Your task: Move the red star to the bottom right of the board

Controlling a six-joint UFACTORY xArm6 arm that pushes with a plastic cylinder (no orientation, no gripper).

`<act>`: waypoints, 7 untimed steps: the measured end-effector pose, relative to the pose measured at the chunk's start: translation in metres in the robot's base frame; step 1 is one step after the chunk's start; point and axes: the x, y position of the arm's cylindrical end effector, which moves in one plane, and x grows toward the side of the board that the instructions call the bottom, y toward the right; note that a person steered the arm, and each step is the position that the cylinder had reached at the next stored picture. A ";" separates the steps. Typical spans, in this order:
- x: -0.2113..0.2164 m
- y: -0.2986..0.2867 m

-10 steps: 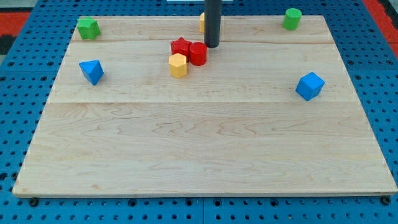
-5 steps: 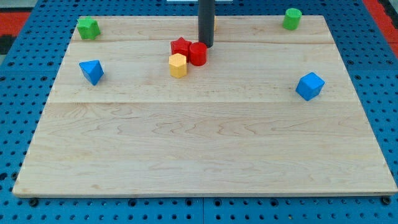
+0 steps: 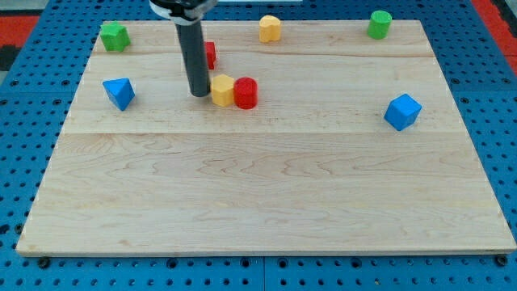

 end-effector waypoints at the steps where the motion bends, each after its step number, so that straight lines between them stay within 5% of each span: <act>1: -0.054 0.001; 3: 0.033 0.011; 4: 0.036 0.009; 5: 0.085 0.062; 7: 0.097 0.089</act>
